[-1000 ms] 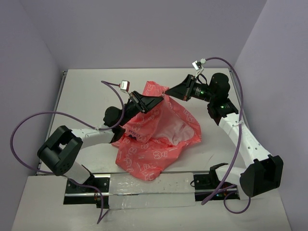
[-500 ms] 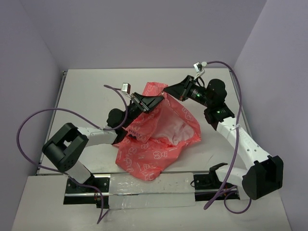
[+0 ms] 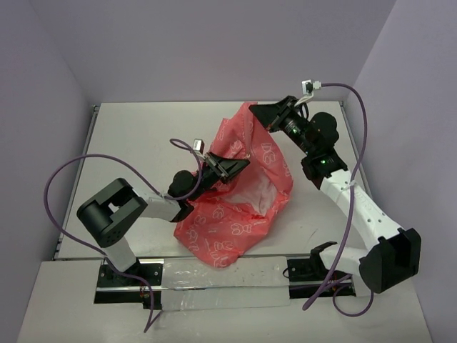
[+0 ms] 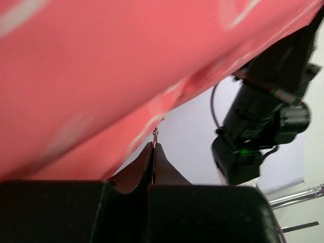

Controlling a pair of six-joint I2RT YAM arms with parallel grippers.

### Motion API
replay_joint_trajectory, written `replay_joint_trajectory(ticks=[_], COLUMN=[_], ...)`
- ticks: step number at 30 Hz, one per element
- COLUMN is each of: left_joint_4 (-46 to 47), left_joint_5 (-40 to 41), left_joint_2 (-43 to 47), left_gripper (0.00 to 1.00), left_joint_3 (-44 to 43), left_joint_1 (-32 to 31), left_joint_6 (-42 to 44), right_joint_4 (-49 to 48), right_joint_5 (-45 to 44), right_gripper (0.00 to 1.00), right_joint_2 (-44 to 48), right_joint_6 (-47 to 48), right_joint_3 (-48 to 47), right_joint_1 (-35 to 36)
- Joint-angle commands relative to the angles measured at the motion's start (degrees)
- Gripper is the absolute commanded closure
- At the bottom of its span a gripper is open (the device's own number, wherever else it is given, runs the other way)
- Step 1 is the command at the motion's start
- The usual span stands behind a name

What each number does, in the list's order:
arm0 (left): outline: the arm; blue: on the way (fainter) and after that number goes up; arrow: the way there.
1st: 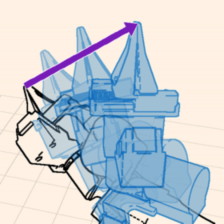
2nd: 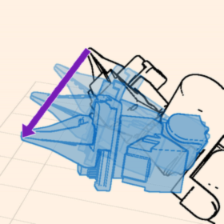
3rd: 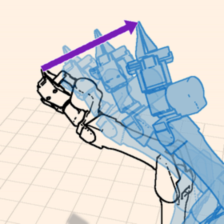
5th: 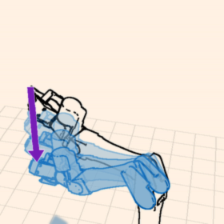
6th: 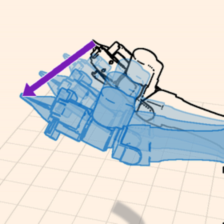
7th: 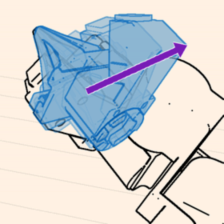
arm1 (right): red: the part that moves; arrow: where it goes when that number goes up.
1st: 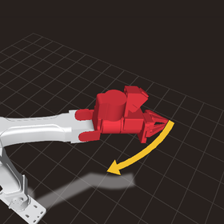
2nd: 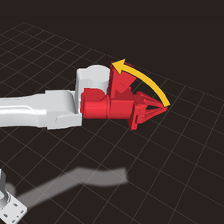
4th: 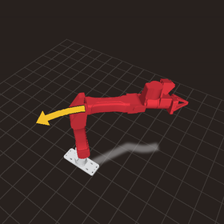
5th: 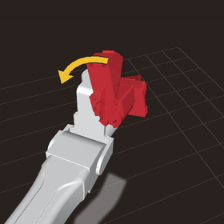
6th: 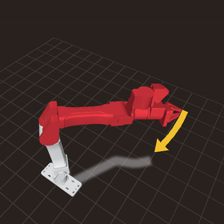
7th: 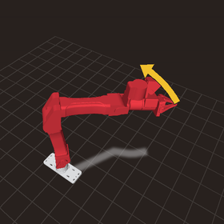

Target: Zip up the jacket

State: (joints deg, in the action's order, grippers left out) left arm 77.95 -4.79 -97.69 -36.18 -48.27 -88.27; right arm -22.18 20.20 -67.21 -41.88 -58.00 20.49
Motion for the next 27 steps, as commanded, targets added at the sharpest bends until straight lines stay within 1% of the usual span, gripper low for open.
replay_joint_trajectory(ticks=[1,4,6,8,10,11,13,14,15,17,20,27], left_joint_4=[26.9,22.4,11.8,4.0,-6.5,-9.7,-22.7,-23.6,-31.3,-36.8,-40.0,-38.2], left_joint_5=[0.6,0.6,0.5,0.3,0.5,0.8,2.4,2.6,3.7,3.8,2.6,0.7], left_joint_2=[2.3,6.9,12.0,17.2,22.1,24.8,30.9,31.2,33.8,36.6,36.5,33.9], left_gripper=[1.0,1.0,1.0,1.0,1.0,1.0,1.0,1.0,1.0,1.0,1.0,1.0], left_joint_3=[4.0,7.5,10.3,11.5,12.4,12.6,13.0,12.6,12.2,12.9,13.8,17.4], left_joint_1=[-0.9,-1.5,-2.3,-2.6,-3.0,-3.1,-3.8,-3.8,-4.0,-4.0,-4.0,-4.8], left_joint_6=[-1.1,0.5,3.5,5.8,8.1,9.4,12.7,13.9,15.9,17.0,17.9,17.3], right_joint_4=[-7.1,-6.7,-6.3,-6.1,-6.2,-6.2,-6.2,-6.2,-6.0,-5.8,-5.3,-3.8], right_joint_5=[-8.1,-9.3,-10.2,-11.0,-11.8,-12.2,-12.9,-13.1,-13.4,-13.3,-13.2,-15.5], right_gripper=[1.0,1.0,1.0,1.0,1.0,1.0,1.0,1.0,1.0,1.0,1.0,1.0], right_joint_2=[-2.0,-5.4,-8.2,-10.4,-11.8,-12.5,-13.8,-13.9,-14.8,-15.2,-15.4,-13.0], right_joint_6=[3.9,4.3,4.3,4.2,4.1,4.0,3.6,3.5,3.0,2.9,3.3,5.7], right_joint_3=[-9.6,-14.1,-18.6,-20.9,-22.5,-23.6,-26.2,-26.5,-28.6,-30.2,-32.6,-33.9], right_joint_1=[-0.5,-1.4,-2.4,-3.2,-4.0,-4.2,-5.5,-5.6,-6.5,-7.2,-7.5,-8.4])
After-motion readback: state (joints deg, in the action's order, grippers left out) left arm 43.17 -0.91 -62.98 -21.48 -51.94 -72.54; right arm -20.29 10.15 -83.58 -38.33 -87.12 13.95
